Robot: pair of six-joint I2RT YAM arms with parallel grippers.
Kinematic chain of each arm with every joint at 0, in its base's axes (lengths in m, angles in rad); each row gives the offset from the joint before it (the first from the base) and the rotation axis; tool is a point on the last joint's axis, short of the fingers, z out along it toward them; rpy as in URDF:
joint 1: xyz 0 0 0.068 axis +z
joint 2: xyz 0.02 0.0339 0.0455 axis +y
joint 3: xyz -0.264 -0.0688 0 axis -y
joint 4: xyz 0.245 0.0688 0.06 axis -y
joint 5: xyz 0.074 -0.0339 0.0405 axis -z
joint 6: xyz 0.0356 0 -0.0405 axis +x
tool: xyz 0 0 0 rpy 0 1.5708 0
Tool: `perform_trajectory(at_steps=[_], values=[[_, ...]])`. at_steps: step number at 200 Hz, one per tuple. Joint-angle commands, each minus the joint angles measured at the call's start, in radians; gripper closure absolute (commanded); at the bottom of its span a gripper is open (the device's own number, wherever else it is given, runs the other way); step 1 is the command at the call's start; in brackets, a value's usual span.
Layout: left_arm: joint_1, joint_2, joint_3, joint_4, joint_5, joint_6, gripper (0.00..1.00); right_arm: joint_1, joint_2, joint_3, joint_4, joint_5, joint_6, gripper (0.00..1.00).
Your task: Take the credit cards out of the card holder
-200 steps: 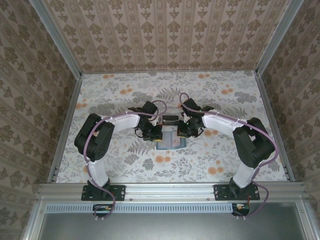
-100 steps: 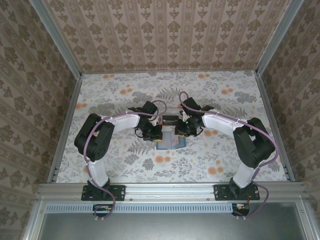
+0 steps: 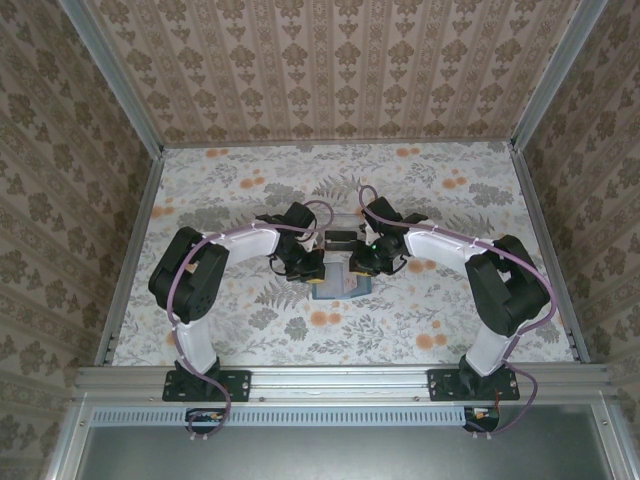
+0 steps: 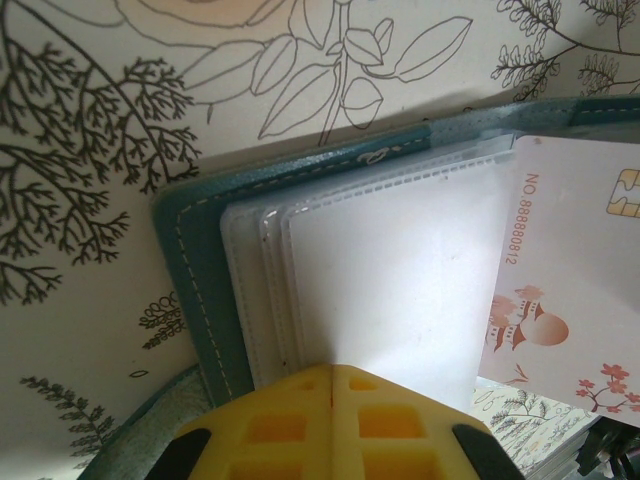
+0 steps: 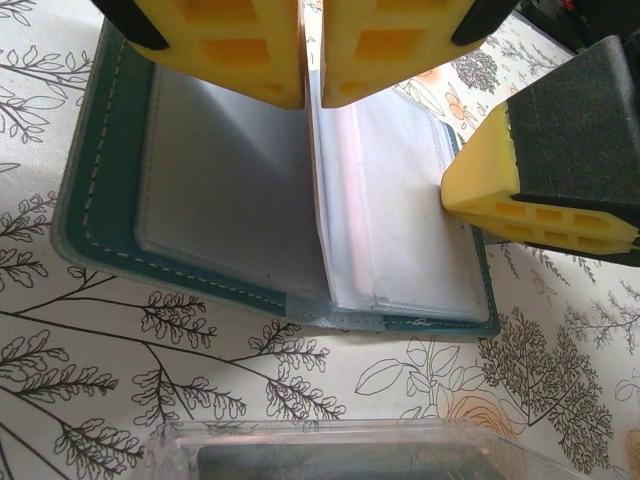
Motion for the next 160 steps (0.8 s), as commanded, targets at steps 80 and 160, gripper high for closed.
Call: perform_trajectory(at_steps=[80,160], values=[[0.003,-0.056,0.042,-0.073,-0.046,0.002,0.96,0.001,-0.061,0.020,-0.065,0.041,-0.010,0.93],[0.030,-0.124,-0.013,-0.038,-0.067,-0.022,0.94,-0.002,-0.047,0.204,-0.298,0.101,-0.378,1.00]])
